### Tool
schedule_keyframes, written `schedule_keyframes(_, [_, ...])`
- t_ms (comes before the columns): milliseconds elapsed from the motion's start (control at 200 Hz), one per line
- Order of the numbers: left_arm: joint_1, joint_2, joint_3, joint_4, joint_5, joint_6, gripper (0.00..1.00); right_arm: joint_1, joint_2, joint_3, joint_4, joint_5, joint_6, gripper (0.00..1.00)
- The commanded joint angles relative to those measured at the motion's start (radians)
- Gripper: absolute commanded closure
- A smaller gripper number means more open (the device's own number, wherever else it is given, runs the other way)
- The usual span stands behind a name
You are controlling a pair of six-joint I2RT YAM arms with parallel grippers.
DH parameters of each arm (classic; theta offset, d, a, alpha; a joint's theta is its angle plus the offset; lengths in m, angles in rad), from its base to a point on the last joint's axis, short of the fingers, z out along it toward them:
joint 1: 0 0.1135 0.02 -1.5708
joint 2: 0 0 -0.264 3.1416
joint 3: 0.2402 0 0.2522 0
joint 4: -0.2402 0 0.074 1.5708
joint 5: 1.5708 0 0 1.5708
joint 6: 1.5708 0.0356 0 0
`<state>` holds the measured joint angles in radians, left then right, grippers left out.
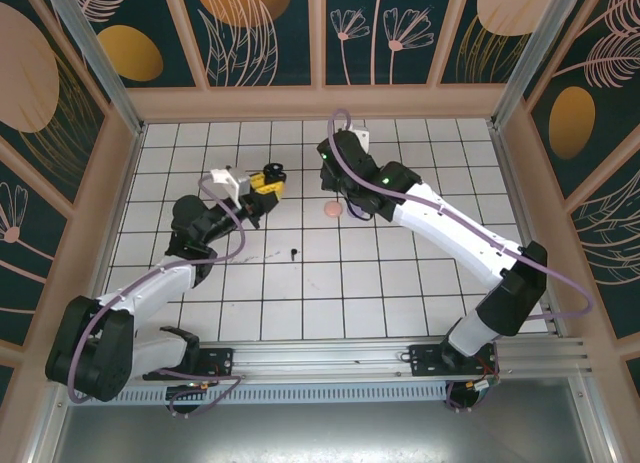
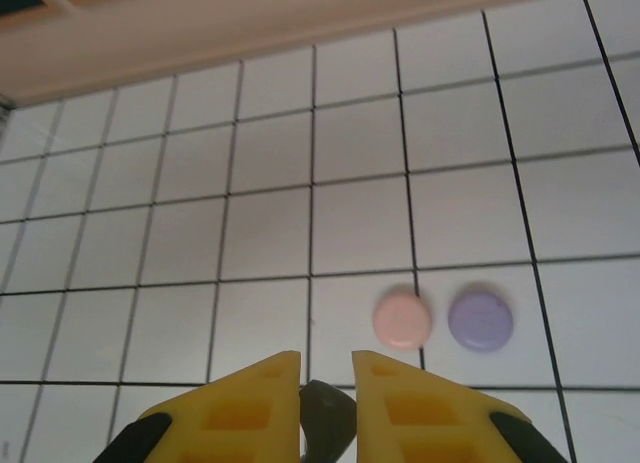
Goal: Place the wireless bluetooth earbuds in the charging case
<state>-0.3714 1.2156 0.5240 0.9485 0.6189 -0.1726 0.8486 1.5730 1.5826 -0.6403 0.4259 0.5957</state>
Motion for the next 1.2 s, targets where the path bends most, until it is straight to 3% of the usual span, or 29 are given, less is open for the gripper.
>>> schedule_keyframes(0, [-0.048,0.016,-0.015,0.075,0.049,0.178,1.00,0.001,-0.035,0.055,0.064,-0.005,-0.092,0.83])
schedule_keyframes(515, [-0.093,0.139,0.028,0.290,0.051,0.156,1.00,0.120,-0.082,0.025,0.217,0.027,-0.238,0.83])
schedule_keyframes(1196, [-0.097,0.154,0.057,0.303,0.062,0.124,1.00,0.216,-0.107,-0.029,0.226,0.123,-0.275,0.83])
